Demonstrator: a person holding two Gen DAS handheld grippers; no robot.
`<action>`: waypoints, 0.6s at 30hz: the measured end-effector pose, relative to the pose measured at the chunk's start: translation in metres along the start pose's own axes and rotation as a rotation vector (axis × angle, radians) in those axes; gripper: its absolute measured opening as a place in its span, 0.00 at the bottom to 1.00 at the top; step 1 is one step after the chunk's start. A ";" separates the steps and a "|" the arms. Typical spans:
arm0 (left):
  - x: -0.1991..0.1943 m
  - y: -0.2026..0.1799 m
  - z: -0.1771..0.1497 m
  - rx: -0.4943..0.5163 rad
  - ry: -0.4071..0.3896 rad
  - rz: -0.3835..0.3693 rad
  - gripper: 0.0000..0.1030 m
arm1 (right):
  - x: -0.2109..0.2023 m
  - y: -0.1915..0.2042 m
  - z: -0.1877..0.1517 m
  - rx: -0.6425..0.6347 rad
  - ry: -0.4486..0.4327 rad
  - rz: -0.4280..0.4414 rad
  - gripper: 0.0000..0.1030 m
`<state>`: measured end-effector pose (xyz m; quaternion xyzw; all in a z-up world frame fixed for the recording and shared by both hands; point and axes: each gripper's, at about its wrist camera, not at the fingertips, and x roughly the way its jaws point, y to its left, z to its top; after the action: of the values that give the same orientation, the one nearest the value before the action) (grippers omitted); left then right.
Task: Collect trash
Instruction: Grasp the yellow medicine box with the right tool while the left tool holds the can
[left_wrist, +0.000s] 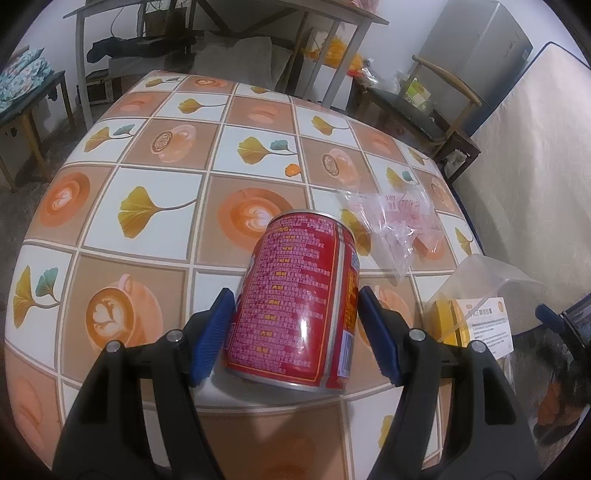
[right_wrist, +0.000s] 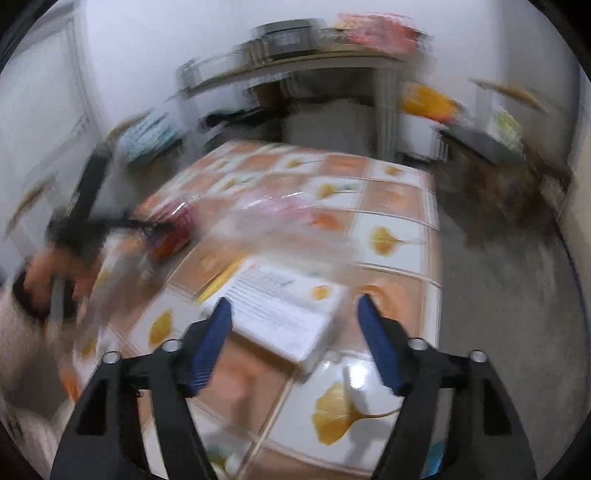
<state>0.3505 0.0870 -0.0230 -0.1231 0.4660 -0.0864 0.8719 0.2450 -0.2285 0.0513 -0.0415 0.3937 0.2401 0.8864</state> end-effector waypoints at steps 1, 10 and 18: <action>0.000 0.000 0.000 -0.003 -0.001 0.000 0.63 | 0.003 0.015 0.002 -0.107 0.027 -0.002 0.71; -0.001 0.002 -0.003 -0.013 -0.006 -0.009 0.63 | 0.061 0.078 0.002 -0.670 0.154 -0.140 0.73; -0.001 0.004 -0.003 -0.012 -0.004 -0.019 0.63 | 0.091 0.083 0.003 -0.754 0.221 -0.156 0.73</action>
<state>0.3474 0.0906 -0.0250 -0.1332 0.4634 -0.0917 0.8713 0.2611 -0.1195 -0.0024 -0.4194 0.3667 0.2938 0.7767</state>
